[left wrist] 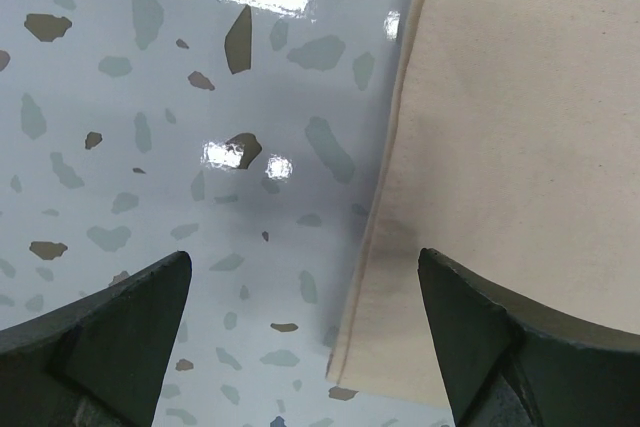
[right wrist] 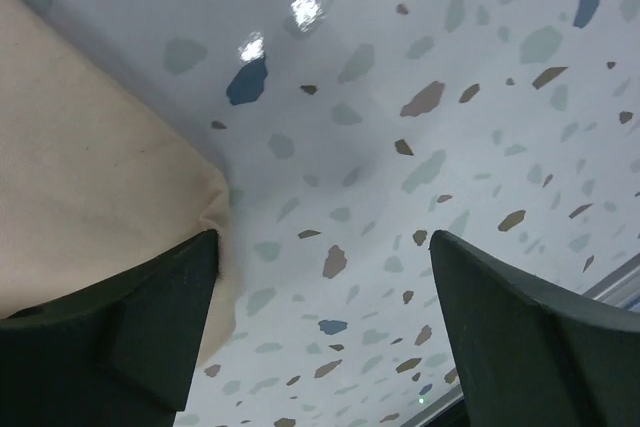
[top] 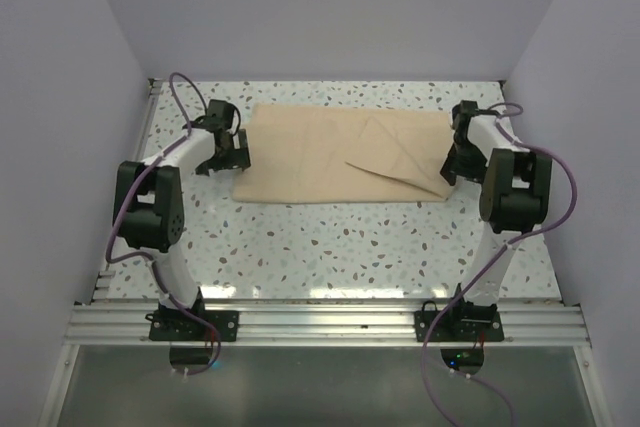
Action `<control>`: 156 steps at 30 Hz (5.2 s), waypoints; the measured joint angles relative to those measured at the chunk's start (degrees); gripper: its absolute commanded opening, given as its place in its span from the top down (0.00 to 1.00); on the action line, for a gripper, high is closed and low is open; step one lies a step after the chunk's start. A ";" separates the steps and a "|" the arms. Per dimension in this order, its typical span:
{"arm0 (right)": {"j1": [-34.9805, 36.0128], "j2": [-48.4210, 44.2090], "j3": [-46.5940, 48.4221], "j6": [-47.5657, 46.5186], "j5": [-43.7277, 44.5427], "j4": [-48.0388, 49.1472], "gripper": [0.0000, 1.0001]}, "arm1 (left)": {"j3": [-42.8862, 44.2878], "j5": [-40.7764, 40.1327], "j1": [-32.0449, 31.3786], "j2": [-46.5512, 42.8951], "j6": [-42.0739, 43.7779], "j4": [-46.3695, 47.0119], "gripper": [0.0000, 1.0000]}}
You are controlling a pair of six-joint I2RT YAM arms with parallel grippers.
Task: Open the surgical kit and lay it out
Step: Open the surgical kit at the center of the board, then smooth out the surgical kit at the center of the board.
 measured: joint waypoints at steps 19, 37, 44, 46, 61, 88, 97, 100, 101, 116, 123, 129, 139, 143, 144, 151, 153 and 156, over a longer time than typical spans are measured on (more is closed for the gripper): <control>25.75 -8.11 16.61 -6.97 -16.81 7.19 0.19 | -1.53 -0.83 -0.50 -1.38 0.79 0.26 0.00; 27.76 20.57 38.29 -11.67 -19.47 1.70 0.25 | -7.76 -0.83 -0.57 -6.10 0.83 1.25 0.00; 30.95 22.03 38.60 -12.07 -18.93 0.83 0.29 | -9.70 -0.81 -0.57 -6.10 0.83 1.92 0.01; 31.50 23.23 38.93 -12.15 -17.90 0.22 0.35 | -9.81 -0.81 -0.57 -6.10 0.83 2.05 0.00; 31.10 24.68 40.44 -12.46 -13.00 -1.84 1.00 | -10.62 -0.52 -0.57 -6.05 0.85 3.37 0.01; 36.85 -17.99 8.09 -6.16 -18.14 -8.85 1.00 | -6.10 -1.25 -0.68 -23.02 -5.40 0.50 0.00; 43.28 -72.89 -28.96 9.60 -27.12 -19.34 0.02 | -6.32 -3.87 -4.70 -37.48 -10.60 -6.82 0.00; 43.34 -82.55 -30.49 12.94 -28.83 -22.49 0.02 | -7.80 -4.37 -5.44 -42.05 -12.55 -9.75 0.00; 43.32 -83.08 -30.51 13.70 -28.83 -22.69 0.01 | -8.74 -4.44 -5.55 -43.95 -13.31 -10.56 0.00; 43.30 -65.42 -12.39 14.12 -20.87 -22.03 0.02 | -16.06 -2.43 -7.21 -46.77 -14.99 -10.05 0.00; 32.24 -41.94 -8.17 7.82 -18.67 -13.22 0.04 | -5.07 -1.01 -5.70 -23.37 -7.39 -0.90 0.00; 13.11 -29.83 -6.62 5.46 -17.77 -4.98 0.11 | 11.34 2.71 -0.57 -1.46 -3.08 5.77 0.00; -0.42 -16.83 -2.54 6.45 -16.02 6.40 0.20 | 34.84 10.29 2.91 23.80 -1.57 8.98 0.05; -1.64 -10.19 -1.46 6.36 -14.73 9.51 0.21 | 36.09 14.12 2.99 28.48 -1.79 9.29 0.07; -1.95 -8.48 -1.11 6.16 -14.69 9.92 0.22 | 36.11 15.15 2.99 29.29 -1.84 9.33 0.08; -2.99 3.32 4.50 4.33 -14.71 12.74 0.25 | 35.95 18.58 2.69 30.05 -1.95 11.91 0.20; -3.06 6.12 6.25 3.65 -14.97 13.29 0.29 | 35.58 18.95 2.54 30.05 -1.79 12.44 0.30; -3.21 7.93 8.92 2.51 -14.91 13.38 0.37 | 34.99 19.37 2.12 30.05 -1.73 13.18 0.44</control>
